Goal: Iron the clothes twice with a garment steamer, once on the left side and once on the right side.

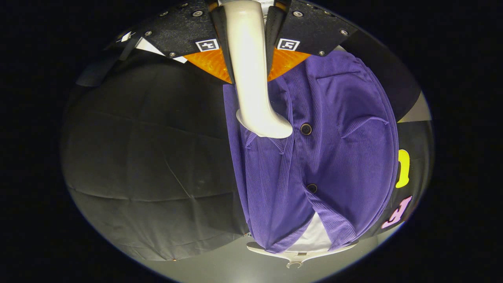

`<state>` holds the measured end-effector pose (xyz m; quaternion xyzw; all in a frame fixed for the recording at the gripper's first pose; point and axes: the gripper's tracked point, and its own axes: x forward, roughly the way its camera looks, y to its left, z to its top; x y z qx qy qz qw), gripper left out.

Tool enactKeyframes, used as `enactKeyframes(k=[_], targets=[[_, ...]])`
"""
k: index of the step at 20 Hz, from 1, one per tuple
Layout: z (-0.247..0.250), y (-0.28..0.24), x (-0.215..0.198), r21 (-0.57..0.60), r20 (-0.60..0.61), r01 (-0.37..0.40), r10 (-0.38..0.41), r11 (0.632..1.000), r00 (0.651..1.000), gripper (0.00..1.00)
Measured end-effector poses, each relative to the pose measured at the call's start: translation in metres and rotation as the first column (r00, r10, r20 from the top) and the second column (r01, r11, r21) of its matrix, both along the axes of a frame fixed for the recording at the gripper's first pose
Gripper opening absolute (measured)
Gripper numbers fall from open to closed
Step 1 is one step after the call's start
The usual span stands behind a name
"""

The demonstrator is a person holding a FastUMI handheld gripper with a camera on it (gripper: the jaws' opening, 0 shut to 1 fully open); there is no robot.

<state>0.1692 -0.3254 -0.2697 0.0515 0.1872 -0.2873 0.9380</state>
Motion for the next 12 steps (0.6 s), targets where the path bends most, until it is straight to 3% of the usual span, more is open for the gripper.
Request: enactKeyframes(k=[5,9,12], targets=[[-0.022,0.004,-0.018,0.026,-0.038,0.014,-0.013,1.000,0.999,0.39],[-0.054,0.019,-0.022,0.049,-0.130,-0.018,0.024,0.999,0.991,0.39],[-0.056,0.030,-0.027,0.085,-0.113,-0.010,0.020,0.996,0.993,0.39]])
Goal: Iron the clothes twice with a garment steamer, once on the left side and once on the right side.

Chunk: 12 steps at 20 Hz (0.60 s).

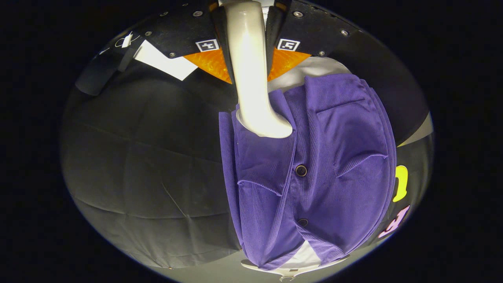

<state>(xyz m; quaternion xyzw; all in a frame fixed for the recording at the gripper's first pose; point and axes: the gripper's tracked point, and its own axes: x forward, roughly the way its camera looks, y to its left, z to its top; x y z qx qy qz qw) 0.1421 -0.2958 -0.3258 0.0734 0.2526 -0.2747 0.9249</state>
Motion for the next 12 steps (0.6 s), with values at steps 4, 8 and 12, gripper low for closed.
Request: enactKeyframes(k=[4,8,12], targets=[[-0.001,0.017,-0.016,0.020,-0.004,-0.017,0.017,1.000,1.000,0.39],[0.034,0.037,-0.035,-0.005,0.045,-0.087,0.087,0.996,0.995,0.39],[0.095,0.061,-0.041,-0.031,0.161,-0.174,0.177,0.984,0.971,0.40]])
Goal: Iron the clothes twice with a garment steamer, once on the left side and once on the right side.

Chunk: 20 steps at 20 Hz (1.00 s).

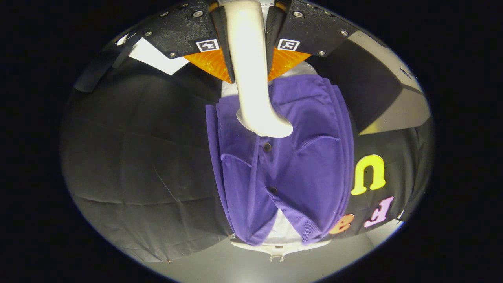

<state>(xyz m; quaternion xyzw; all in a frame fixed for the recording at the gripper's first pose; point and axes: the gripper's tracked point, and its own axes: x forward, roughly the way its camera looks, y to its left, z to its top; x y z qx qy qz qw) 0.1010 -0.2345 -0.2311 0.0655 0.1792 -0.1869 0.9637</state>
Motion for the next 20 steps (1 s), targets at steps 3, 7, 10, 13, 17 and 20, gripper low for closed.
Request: enactKeyframes(k=[3,7,10,13,17,20], targets=[[0.047,0.018,-0.011,-0.005,0.067,-0.065,0.066,0.998,0.996,0.39],[0.104,0.055,-0.022,0.006,0.153,-0.181,0.178,0.983,0.972,0.39],[0.135,0.081,-0.036,0.003,0.207,-0.261,0.254,0.965,0.945,0.39],[0.163,0.106,-0.057,-0.013,0.274,-0.336,0.326,0.942,0.905,0.39],[0.187,0.123,-0.080,-0.061,0.298,-0.400,0.399,0.914,0.867,0.39],[0.198,0.134,-0.089,-0.060,0.321,-0.448,0.443,0.892,0.837,0.39]])
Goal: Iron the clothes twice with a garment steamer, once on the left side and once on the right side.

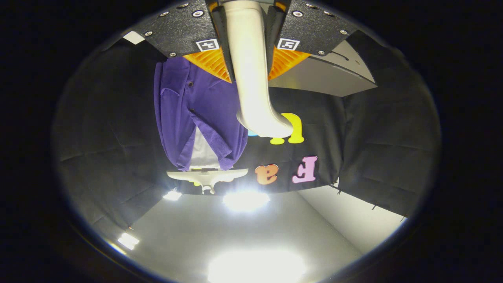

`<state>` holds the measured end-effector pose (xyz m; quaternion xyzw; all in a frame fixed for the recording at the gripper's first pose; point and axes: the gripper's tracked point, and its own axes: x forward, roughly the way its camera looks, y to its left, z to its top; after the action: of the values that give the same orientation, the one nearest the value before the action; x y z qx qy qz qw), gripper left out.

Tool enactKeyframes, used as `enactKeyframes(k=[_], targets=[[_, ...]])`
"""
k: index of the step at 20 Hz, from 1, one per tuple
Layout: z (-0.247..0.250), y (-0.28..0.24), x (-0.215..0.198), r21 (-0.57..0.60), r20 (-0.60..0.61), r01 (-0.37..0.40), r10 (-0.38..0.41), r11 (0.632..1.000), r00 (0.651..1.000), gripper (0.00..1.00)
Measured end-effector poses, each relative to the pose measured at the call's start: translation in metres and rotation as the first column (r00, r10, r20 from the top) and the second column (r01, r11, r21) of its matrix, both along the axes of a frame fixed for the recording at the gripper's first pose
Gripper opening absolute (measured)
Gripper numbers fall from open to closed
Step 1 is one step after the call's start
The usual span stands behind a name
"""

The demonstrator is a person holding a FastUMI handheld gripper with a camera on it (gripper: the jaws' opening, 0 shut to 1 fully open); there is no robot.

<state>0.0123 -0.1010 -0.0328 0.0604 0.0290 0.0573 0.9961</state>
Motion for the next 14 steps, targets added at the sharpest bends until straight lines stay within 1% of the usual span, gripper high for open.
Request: enactKeyframes(k=[2,5,7,14], targets=[[0.003,0.004,-0.003,-0.005,0.009,-0.027,0.027,1.000,1.000,0.39],[0.005,0.005,-0.007,-0.030,0.014,-0.046,0.046,0.999,0.999,0.39],[0.004,0.007,-0.009,-0.022,0.014,-0.063,0.064,0.998,0.998,0.39],[-0.013,0.005,-0.014,-0.055,-0.023,-0.090,0.089,0.994,0.996,0.39]])
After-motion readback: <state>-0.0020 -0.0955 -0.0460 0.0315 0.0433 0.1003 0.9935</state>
